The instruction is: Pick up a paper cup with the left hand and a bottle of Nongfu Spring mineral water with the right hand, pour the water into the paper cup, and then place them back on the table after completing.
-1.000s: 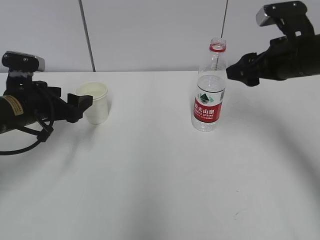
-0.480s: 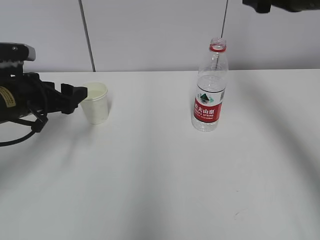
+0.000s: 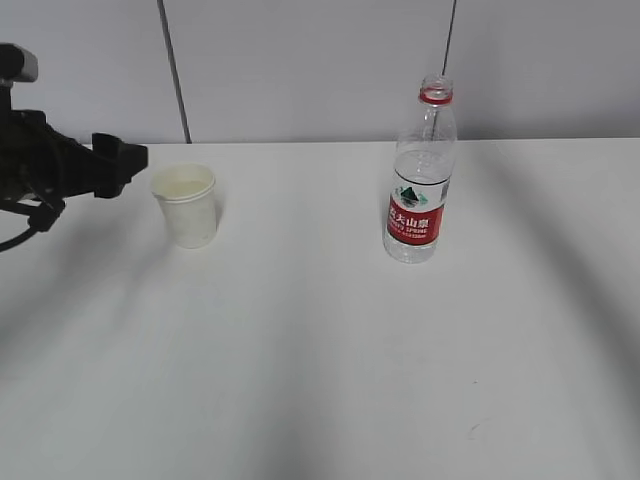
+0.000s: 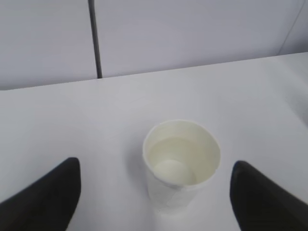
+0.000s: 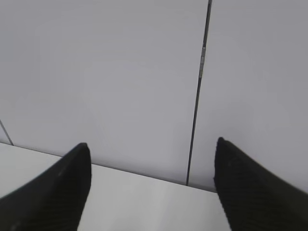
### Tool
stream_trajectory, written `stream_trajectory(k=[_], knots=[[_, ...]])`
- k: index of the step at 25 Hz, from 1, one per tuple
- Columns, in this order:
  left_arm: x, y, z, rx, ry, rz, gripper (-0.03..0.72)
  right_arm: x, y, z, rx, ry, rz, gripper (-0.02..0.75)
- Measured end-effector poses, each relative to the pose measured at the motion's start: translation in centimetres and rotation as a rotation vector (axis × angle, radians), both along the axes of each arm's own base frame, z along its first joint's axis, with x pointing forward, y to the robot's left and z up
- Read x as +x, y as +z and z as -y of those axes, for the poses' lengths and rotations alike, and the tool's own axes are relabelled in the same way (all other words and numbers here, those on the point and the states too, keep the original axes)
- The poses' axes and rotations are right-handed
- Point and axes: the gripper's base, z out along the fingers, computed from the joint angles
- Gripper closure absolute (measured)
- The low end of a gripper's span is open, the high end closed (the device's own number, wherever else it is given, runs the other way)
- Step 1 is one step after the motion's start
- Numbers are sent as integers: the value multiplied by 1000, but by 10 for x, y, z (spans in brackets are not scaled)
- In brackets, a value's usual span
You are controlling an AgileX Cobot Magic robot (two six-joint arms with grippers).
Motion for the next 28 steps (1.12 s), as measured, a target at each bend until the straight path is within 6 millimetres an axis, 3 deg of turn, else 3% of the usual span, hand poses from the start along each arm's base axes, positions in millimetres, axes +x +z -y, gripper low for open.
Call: stream_trajectory(k=[11, 20, 24, 28], knots=[[31, 61, -12, 3, 201, -69, 115, 0, 0, 0, 1, -2, 0, 151], [52, 133, -17, -6, 305, -59, 160, 1, 0, 2, -3, -24, 5, 151], [67, 145, -18, -15, 360, -144, 185, 2, -1, 3, -6, -38, 7, 151], [77, 141, -17, 36, 362, -314, 200, 2, -1, 3, -4, -39, 7, 151]])
